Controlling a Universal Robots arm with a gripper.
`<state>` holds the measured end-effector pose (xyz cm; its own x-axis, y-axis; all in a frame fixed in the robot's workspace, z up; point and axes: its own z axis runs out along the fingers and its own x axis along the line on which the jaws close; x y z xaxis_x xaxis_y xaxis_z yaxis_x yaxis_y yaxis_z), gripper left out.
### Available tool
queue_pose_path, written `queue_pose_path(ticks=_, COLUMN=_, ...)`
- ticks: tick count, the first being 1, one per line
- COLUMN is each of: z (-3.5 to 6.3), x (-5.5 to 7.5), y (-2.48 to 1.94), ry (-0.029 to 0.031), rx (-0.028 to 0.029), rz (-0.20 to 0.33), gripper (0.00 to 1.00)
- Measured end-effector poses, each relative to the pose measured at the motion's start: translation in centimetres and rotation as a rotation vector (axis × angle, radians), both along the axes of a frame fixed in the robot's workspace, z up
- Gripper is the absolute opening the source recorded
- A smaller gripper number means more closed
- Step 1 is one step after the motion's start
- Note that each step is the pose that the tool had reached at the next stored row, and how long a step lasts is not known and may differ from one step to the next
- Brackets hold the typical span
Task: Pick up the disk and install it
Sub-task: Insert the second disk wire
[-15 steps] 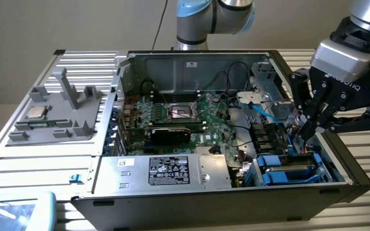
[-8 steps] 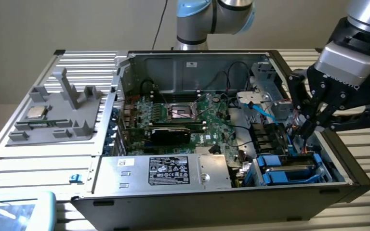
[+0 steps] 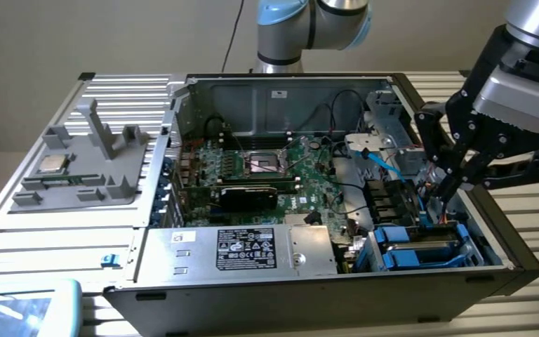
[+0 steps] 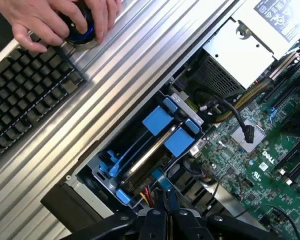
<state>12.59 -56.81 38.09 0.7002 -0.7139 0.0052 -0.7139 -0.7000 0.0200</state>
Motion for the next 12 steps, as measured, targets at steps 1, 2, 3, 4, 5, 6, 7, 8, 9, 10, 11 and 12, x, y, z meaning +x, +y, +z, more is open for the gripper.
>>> queue_pose_path(ticks=1, z=0.00, x=0.00, y=0.00, ry=0.0000, rx=0.0009, rz=0.019, gripper=0.11)
queue_pose_path(ticks=2, z=0.00, x=0.00, y=0.00, ry=0.0000, rx=0.0014, rz=0.036, gripper=0.11)
queue_pose_path(ticks=3, z=0.00, x=0.00, y=0.00, ry=0.0001, rx=0.0016, rz=0.055, gripper=0.11)
queue_pose_path(ticks=4, z=0.00, x=0.00, y=0.00, ry=0.0000, rx=0.0017, rz=0.072, gripper=0.11)
queue_pose_path(ticks=5, z=0.00, x=0.00, y=-0.01, ry=0.0001, rx=0.0017, rz=0.091, gripper=0.11)
queue_pose_path(ticks=6, z=0.00, x=0.00, y=-0.01, ry=0.0001, rx=0.0015, rz=0.109, gripper=0.11)
queue_pose_path(ticks=7, z=0.00, x=0.00, y=-0.01, ry=0.0001, rx=0.0015, rz=0.127, gripper=0.11)
queue_pose_path(ticks=8, z=0.00, x=0.00, y=-0.01, ry=0.0001, rx=0.0016, rz=0.145, gripper=0.11)
queue_pose_path(ticks=9, z=-0.01, x=0.00, y=-0.01, ry=0.0001, rx=0.0018, rz=0.165, gripper=0.11)
queue_pose_path(ticks=10, z=0.01, x=0.00, y=-0.01, ry=0.0001, rx=0.0015, rz=0.182, gripper=0.11)
queue_pose_path(ticks=11, z=0.01, x=0.00, y=-0.01, ry=0.0001, rx=0.0016, rz=0.199, gripper=0.11)
queue_pose_path(ticks=12, z=0.00, x=0.00, y=-0.01, ry=0.0002, rx=0.0016, rz=0.217, gripper=0.11)
